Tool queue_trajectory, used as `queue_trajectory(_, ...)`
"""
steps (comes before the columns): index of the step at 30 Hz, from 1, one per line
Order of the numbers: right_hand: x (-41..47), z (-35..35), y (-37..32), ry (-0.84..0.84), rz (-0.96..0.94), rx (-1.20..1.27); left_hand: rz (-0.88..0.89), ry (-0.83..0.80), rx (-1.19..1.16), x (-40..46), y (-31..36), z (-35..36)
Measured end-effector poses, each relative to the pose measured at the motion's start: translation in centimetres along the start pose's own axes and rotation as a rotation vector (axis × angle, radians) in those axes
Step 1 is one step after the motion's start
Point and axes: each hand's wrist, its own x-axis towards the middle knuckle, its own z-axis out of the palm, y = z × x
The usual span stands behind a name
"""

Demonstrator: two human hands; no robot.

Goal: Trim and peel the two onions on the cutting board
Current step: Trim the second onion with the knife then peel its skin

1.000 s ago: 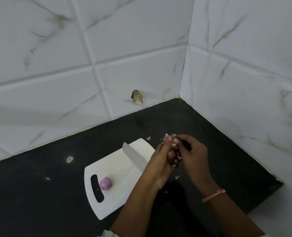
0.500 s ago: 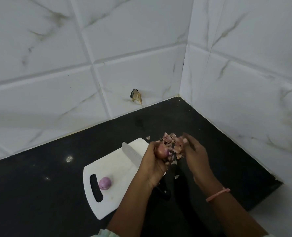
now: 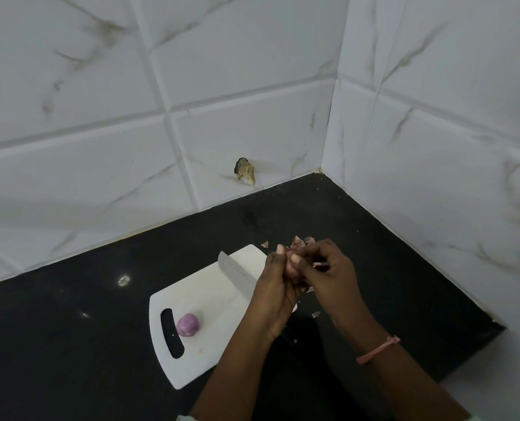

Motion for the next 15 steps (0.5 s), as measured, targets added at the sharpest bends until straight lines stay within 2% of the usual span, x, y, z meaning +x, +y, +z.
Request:
queue_trajectory(4,0.3,0.1,0.4,0.021,0.037,-0.076,-0.043,0.033,0.0,-0.2,0.0,-0.3)
queue_trajectory(6,0.5,-0.2,0.6,0.093,0.113,-0.007,-0.093,0.045,-0.038,-0.5,0.0,-0.2)
queue_trajectory(10,1.0,-1.3,1.0,0.223,0.142,-0.062,-0.132,0.055,-0.027,-0.7,-0.2,0.2)
queue_trajectory(13,1.0,-1.8,1.1,0.134,0.151,-0.142,-0.138,0.053,-0.07,-0.6,0.1,0.5)
queue_trajectory(15,0.7,-2.0,0.8,0.074,0.086,-0.1,-0.143,0.039,-0.101,-0.4,0.2,0.4)
